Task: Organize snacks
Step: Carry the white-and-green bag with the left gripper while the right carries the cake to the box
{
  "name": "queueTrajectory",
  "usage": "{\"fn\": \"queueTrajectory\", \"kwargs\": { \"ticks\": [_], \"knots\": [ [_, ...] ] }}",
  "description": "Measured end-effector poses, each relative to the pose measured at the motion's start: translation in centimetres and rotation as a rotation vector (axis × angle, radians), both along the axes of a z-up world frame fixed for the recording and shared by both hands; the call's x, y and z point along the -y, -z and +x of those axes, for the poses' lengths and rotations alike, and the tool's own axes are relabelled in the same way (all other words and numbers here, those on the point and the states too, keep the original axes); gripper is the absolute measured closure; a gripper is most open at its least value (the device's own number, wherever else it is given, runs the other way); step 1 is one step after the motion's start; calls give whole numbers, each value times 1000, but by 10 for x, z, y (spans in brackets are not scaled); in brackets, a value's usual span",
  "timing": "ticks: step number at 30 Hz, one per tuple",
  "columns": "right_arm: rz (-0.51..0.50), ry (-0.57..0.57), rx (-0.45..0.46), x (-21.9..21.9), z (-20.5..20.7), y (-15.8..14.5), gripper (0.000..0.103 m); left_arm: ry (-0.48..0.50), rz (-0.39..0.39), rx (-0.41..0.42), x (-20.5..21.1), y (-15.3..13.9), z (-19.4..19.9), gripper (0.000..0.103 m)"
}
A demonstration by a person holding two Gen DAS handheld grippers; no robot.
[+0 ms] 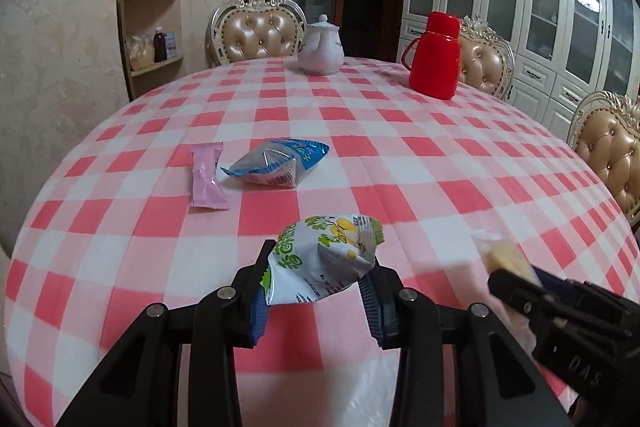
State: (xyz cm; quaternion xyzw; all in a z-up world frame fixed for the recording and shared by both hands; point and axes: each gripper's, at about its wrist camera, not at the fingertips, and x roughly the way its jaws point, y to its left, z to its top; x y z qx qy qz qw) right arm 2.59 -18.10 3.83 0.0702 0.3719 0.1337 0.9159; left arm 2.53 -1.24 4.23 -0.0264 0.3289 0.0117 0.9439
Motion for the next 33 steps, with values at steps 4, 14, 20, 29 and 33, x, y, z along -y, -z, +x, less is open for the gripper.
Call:
{"fn": "queueTrajectory", "kwargs": {
  "ticks": [4,14,20,29,33],
  "knots": [
    [-9,32,10,8,-14,-1,64,2,13,38,10,-7,-19,63],
    [-13,111,57,32,-56,-2,64,34,23,97,36,-14,-52,63],
    [4,144,99,53,-92,-11,64,85,34,130,60,-17,-81,63],
    [-17,192,95,101,-143,-16,64,210,50,154,114,-18,-116,63],
    [-48,220,115,124,-171,-25,64,284,45,166,142,-22,-135,63]
  ]
}}
